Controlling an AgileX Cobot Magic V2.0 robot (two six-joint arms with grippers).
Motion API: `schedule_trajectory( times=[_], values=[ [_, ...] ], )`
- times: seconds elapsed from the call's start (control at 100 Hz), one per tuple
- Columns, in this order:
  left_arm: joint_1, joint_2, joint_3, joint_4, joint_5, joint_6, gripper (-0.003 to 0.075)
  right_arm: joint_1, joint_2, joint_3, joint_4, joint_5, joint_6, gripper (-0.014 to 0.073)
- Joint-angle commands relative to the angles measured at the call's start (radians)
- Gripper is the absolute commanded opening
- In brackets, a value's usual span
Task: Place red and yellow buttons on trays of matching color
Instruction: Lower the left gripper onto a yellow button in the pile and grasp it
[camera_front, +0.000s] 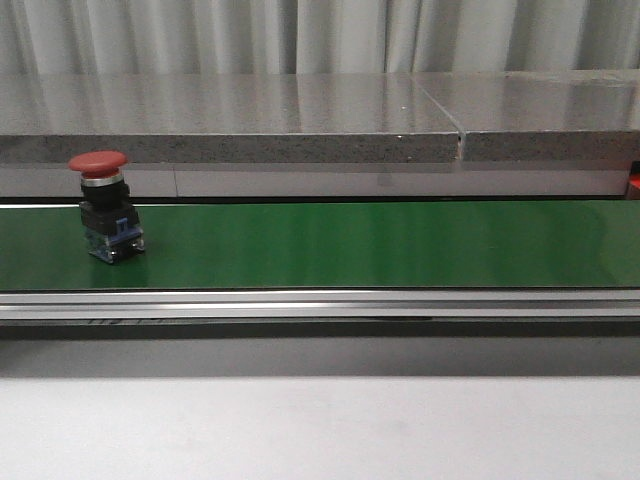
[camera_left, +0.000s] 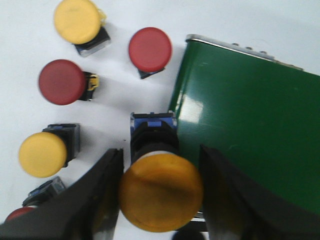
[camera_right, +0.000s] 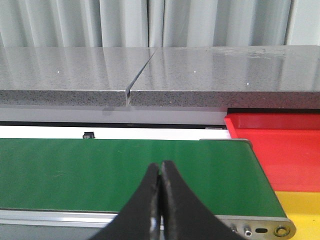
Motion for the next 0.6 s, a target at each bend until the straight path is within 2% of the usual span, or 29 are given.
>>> schedule_trajectory(
  times=[0.0, 0.24, 0.59],
  values=[
    [-0.047, -0.048, -0.029, -0.03, -0.022, 0.026, 0.0218, 0.001, -0.011, -0.014, -0.013, -0.076, -0.003, -0.0067],
    [-0.123, -0.011, -0.029, -0.025, -0.031, 0.041, 0.0218, 0.001, -0.011, -0.014, -0.013, -0.076, -0.003, -0.0067],
    [-0.123, 0.021, -0.029, -0.023, -0.023, 0.068, 0.0241, 0.001, -0.011, -0.014, -0.013, -0.076, -0.003, -0.0067]
  ],
)
